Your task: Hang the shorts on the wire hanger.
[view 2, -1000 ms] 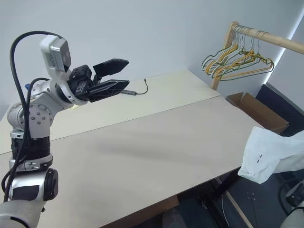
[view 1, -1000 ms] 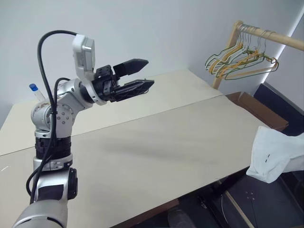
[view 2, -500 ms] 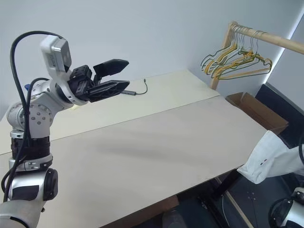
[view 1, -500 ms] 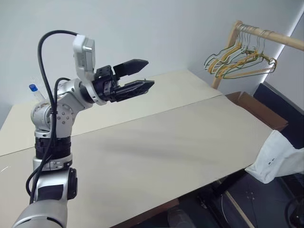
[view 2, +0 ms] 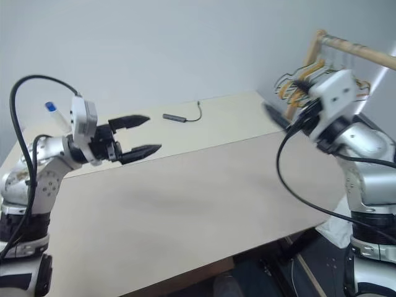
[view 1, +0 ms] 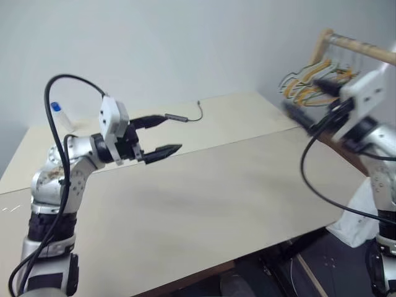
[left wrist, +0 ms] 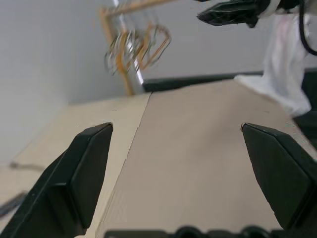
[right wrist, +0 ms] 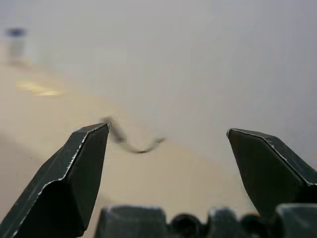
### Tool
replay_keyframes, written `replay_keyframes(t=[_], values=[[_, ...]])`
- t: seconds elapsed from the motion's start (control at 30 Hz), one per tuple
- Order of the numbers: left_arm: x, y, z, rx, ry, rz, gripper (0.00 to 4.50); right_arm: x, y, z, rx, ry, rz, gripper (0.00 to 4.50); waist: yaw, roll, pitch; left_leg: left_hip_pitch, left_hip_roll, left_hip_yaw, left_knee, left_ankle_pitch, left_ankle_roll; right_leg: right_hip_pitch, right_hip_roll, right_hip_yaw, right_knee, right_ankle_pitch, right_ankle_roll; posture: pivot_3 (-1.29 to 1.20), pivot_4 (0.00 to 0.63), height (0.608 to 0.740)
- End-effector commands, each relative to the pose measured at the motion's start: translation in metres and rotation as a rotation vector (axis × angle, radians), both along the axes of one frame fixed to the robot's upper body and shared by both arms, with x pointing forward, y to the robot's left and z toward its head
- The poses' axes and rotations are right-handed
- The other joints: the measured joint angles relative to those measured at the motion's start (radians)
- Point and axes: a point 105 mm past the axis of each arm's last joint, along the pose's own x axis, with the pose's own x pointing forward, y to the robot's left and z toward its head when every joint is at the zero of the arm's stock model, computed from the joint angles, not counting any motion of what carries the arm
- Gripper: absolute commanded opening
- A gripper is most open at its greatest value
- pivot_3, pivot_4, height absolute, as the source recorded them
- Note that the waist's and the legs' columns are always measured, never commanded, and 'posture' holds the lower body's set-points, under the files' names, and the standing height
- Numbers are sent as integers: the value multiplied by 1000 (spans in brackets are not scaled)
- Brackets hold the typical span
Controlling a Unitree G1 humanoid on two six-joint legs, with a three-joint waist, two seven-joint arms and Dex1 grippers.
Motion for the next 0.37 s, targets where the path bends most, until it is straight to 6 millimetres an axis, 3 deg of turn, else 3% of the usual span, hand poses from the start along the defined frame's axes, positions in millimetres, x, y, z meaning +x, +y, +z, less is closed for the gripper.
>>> replay_keyframes(t=[0.03, 0.17, 0.37], values=[[-10, 9, 2, 82, -73, 58, 4500, -5, 26, -12, -72, 91, 201, 4459, 36, 0, 1, -3, 0, 0, 0, 0, 0, -3, 0, 0, 0, 0, 0, -34, 0, 740], [-23, 19, -19, 173, -47, 91, 4500, -4, 41, -27, -131, 150, 293, 4459, 110, -1, 1, -18, -2, 0, -1, 3, -5, -30, -1, -1, 12, 2, -3, -4, 0, 740], [-30, 20, -26, 173, -21, 108, 4500, -1, 43, -34, -137, 167, 305, 4459, 183, -1, 1, -32, -2, 1, 0, 7, -11, -47, -1, -2, 16, 4, -7, 9, 0, 740]])
